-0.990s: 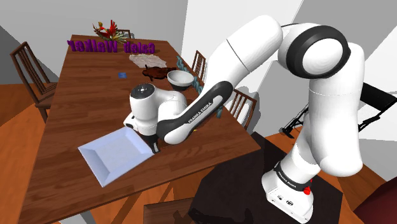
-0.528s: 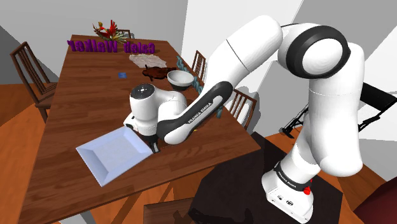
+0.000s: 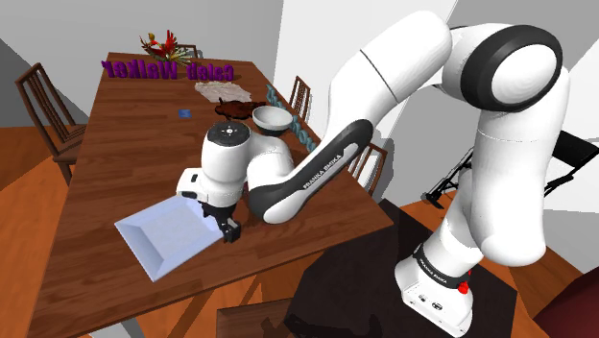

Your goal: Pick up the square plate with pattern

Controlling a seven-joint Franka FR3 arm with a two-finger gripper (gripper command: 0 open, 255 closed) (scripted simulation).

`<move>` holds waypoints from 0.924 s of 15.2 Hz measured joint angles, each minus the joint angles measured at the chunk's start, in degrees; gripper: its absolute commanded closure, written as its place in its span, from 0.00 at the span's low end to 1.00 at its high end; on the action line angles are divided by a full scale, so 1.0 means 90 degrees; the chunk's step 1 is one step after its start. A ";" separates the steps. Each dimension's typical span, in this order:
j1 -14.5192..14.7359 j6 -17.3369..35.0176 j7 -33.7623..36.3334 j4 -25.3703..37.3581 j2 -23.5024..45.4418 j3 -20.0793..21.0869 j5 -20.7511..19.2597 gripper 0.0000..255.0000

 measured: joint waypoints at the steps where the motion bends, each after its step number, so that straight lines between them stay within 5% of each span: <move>1: 0.0003 0.0094 -0.0034 -0.0025 0.0020 0.0002 -0.0044 0.00; 7: 0.0133 0.0475 0.0140 -0.0011 0.0378 -0.0175 -0.0333 0.00; 8: 0.0147 0.0495 0.0158 0.0001 0.0412 -0.0190 -0.0353 1.00; 14: 0.0161 0.0516 0.0173 0.0026 0.0443 -0.0205 -0.0375 1.00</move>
